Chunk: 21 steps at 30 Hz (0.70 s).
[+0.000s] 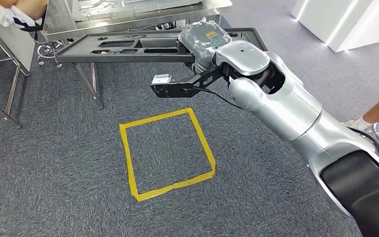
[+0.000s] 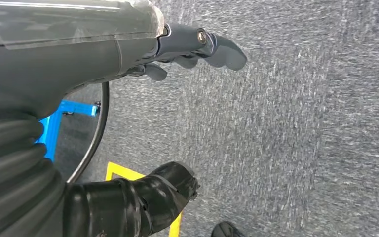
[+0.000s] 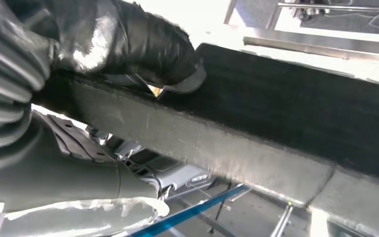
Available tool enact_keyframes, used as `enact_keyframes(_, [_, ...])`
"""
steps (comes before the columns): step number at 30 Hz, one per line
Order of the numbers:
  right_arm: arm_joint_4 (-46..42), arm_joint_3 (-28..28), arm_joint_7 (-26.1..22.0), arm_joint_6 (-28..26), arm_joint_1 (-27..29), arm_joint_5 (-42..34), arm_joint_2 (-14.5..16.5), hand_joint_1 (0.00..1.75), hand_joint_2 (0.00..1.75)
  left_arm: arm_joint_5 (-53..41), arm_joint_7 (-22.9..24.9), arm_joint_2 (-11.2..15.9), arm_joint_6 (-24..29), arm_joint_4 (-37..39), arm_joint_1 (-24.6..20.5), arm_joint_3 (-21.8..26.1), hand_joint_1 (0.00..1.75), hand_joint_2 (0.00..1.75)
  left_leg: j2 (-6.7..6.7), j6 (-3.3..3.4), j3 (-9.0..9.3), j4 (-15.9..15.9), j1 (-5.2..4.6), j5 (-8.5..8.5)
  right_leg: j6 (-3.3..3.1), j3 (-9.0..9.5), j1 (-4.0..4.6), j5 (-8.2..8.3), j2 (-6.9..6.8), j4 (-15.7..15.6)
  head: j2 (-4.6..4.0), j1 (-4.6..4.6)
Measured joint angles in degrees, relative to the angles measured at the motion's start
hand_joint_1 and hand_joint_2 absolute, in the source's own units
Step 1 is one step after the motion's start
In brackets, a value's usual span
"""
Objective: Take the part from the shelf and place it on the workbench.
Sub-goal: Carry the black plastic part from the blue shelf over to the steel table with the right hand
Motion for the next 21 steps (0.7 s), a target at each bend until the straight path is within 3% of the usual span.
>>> enact_keyframes(3, [0.06,0.0,-0.03,-0.01,-0.11,-0.01,-0.02,1.75,1.75,-0.02,0.02,-0.08,0.02,-0.18,-0.03,-0.02,0.0,1.75,0.25,1.04,0.2,-0.56,0.35,0.42,0.77,-0.58,-0.06,-1.1,-0.12,1.31,0.01,0.02])
enact_keyframes(6, [0.2,-0.01,-0.01,-0.02,-0.15,0.0,-0.13,1.75,1.75,-0.02,0.02,-0.12,0.02,-0.3,0.0,-0.02,0.0,1.75,0.44,1.62,0.28,-0.79,0.47,0.51,1.5,-5.08,-0.46,-6.07,-0.37,10.82,0.01,0.03])
enact_keyframes(7, [0.28,-0.01,-0.01,-0.01,-0.03,0.0,-0.15,1.75,1.75,-0.02,0.02,-0.13,0.02,-0.31,0.01,-0.02,0.0,1.75,0.47,1.63,0.27,-0.78,0.47,0.48,1.67,-6.82,-0.62,-7.27,-0.42,14.26,0.0,0.03])
enact_keyframes(8, [0.35,0.0,-0.01,-0.01,0.09,0.0,-0.15,1.75,1.75,-0.02,0.02,-0.13,0.02,-0.31,0.0,-0.02,0.0,1.75,0.49,1.62,0.27,-0.77,0.48,0.44,1.78,-7.81,-0.77,-7.43,-0.46,16.04,0.0,0.03])
enact_keyframes(9, [0.4,0.0,-0.01,-0.01,0.18,0.0,-0.15,1.75,1.75,-0.02,0.02,-0.14,0.02,-0.31,-0.01,-0.02,0.0,1.75,0.49,1.59,0.32,-0.76,0.5,0.4,1.82,-7.78,-0.89,-6.53,-0.51,15.73,0.0,0.03])
enact_keyframes(10, [0.43,0.0,-0.01,-0.01,0.21,0.0,-0.15,1.75,1.75,-0.03,0.02,-0.15,0.02,-0.31,-0.02,-0.02,0.0,1.75,0.48,1.51,0.42,-0.75,0.53,0.33,1.77,-6.62,-0.98,-4.7,-0.58,13.19,0.0,0.04])
enact_keyframes(11, [0.44,-0.01,-0.01,-0.02,0.15,0.0,-0.15,1.75,1.75,-0.03,0.02,-0.16,0.02,-0.31,-0.01,-0.02,0.0,1.75,0.47,1.39,0.54,-0.74,0.54,0.25,1.62,-4.71,-1.03,-2.46,-0.72,9.19,0.0,0.04])
enact_keyframes(13, [0.45,-0.01,-0.04,-0.02,-0.06,0.0,-0.14,1.75,1.75,-0.04,0.04,-0.19,0.02,-0.32,0.03,-0.02,0.0,1.75,0.47,0.91,0.61,-0.66,0.37,0.08,1.2,-1.36,-0.75,0.19,-1.06,2.1,0.0,0.02])
enact_keyframes(14, [0.45,-0.01,-0.07,-0.02,-0.13,-0.01,-0.13,1.75,1.75,-0.04,0.05,-0.2,0.01,-0.32,0.04,-0.02,0.0,1.75,0.48,0.6,0.58,-0.67,0.28,0.05,1.01,-0.65,-0.57,0.52,-1.14,0.41,0.0,0.01])
enact_keyframes(18, [0.47,-0.01,-0.17,-0.03,-0.17,-0.02,-0.16,1.75,1.75,-0.04,0.11,-0.32,-0.01,-0.44,0.0,-0.02,0.0,1.75,0.55,-0.69,0.39,-0.13,0.42,-0.58,-0.25,-0.16,-0.48,0.73,-0.97,-0.9,0.0,0.02])
enact_keyframes(19, [0.47,-0.01,-0.18,-0.03,-0.22,-0.02,-0.17,1.75,1.75,-0.03,0.15,-0.36,-0.01,-0.53,0.02,-0.02,0.0,1.75,0.52,-0.87,-0.37,1.62,0.48,-1.72,-0.68,0.06,-0.61,0.91,-0.95,-1.25,0.0,0.02])
enact_keyframes(21, [0.48,0.02,-0.28,-0.02,-0.23,-0.05,-0.13,1.75,1.75,0.03,0.21,-0.42,-0.01,-0.7,0.1,-0.02,0.0,1.75,0.42,-1.03,-3.6,8.39,0.52,-5.16,-1.26,0.28,-0.58,0.97,-0.84,-1.5,0.01,0.0])
